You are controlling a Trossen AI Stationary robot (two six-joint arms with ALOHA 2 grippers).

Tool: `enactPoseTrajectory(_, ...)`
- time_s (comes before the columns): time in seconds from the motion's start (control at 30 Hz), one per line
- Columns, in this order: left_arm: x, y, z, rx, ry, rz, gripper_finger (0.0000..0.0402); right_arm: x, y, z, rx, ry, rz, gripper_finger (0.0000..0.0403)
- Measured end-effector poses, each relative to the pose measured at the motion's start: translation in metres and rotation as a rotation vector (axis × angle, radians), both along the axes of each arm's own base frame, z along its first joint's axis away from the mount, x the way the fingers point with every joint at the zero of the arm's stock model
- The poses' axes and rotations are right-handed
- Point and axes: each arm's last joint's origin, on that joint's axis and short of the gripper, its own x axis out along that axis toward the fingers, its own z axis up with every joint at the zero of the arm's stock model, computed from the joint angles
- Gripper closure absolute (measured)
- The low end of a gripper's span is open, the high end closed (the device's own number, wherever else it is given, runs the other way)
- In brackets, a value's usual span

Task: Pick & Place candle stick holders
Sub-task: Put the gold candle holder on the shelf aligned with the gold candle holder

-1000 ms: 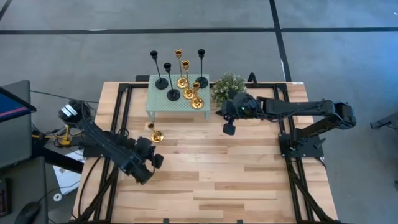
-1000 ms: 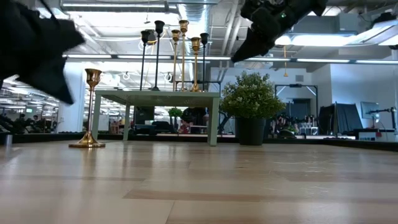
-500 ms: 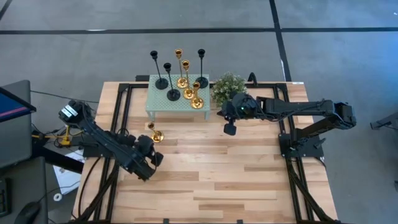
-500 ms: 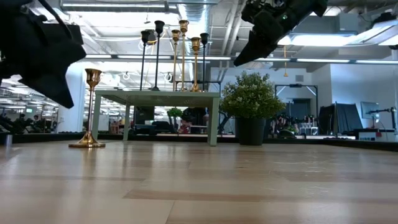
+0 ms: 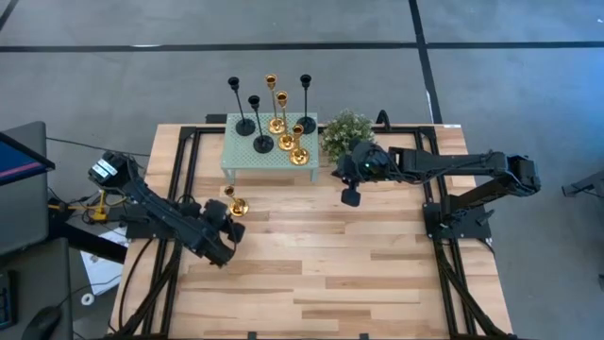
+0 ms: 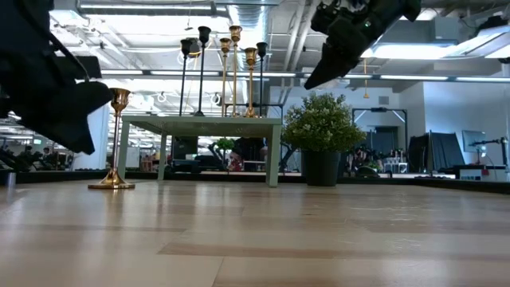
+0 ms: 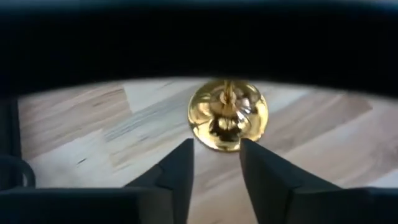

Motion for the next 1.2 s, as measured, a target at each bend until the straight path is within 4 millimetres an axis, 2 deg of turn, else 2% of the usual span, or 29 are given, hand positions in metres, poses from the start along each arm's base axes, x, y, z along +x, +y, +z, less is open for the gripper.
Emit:
enactPoseTrajectory(0.23,0.006,0.001,0.003,0.125,-0.163,0.010,0.0215,-0.001,0.000,-0.001,0.003,0.016,0.000,0.0403)
enactPoseTrajectory(0.8,0.017,0.023,0.005,0.206,-0.147,0.103,0.0132,-0.001,0.000,-0.001,0.003,0.019,0.000,0.0403)
enactPoseTrajectory(1.03,0.020,0.031,0.005,0.210,-0.141,0.151,0.0133,-0.001,0.000,-0.001,0.003,0.019,0.000,0.0403)
enactPoseTrajectory(1.2,0.020,0.032,0.005,0.220,-0.146,0.154,0.0180,-0.001,0.000,-0.001,0.003,0.019,0.000,0.0403)
